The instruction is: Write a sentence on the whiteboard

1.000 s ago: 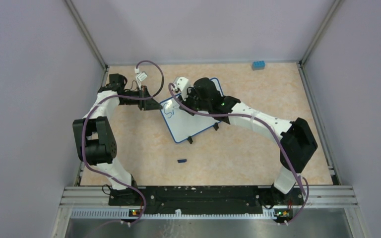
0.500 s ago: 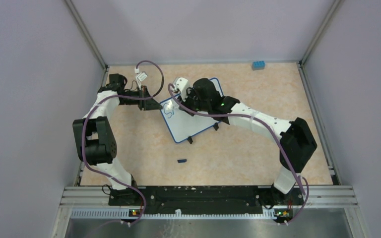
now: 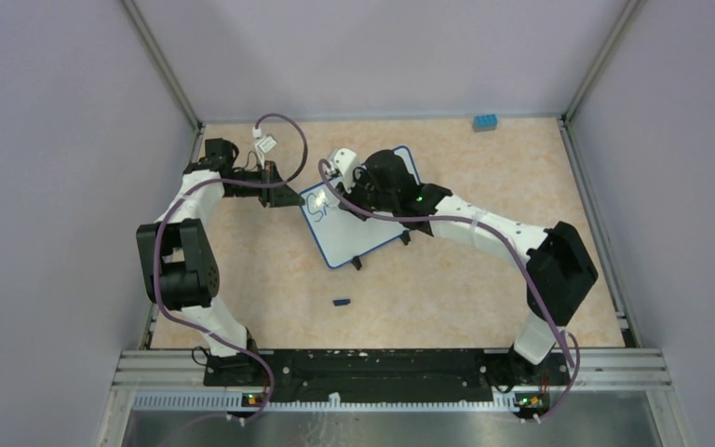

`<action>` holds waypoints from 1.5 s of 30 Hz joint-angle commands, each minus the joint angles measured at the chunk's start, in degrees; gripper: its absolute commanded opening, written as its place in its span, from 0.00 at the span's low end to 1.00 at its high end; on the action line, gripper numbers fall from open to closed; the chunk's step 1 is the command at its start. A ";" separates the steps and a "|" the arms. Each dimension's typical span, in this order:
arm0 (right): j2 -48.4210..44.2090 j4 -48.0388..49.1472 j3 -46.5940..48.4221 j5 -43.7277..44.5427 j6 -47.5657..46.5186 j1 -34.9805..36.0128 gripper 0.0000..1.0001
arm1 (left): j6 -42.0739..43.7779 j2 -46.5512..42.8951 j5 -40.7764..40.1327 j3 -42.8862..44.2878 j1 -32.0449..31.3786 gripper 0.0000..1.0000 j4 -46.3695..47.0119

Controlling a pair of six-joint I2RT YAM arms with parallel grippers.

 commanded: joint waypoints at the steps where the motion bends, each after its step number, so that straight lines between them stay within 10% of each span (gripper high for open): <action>1: -1.86 0.03 -2.56 1.17 -0.08 -1.06 0.00 | -0.03 -1.44 1.28 0.84 0.02 0.00 0.36; 45: -2.12 -0.21 -1.73 1.07 -0.20 -3.69 0.00 | -0.22 -1.37 1.15 0.52 0.02 0.00 0.80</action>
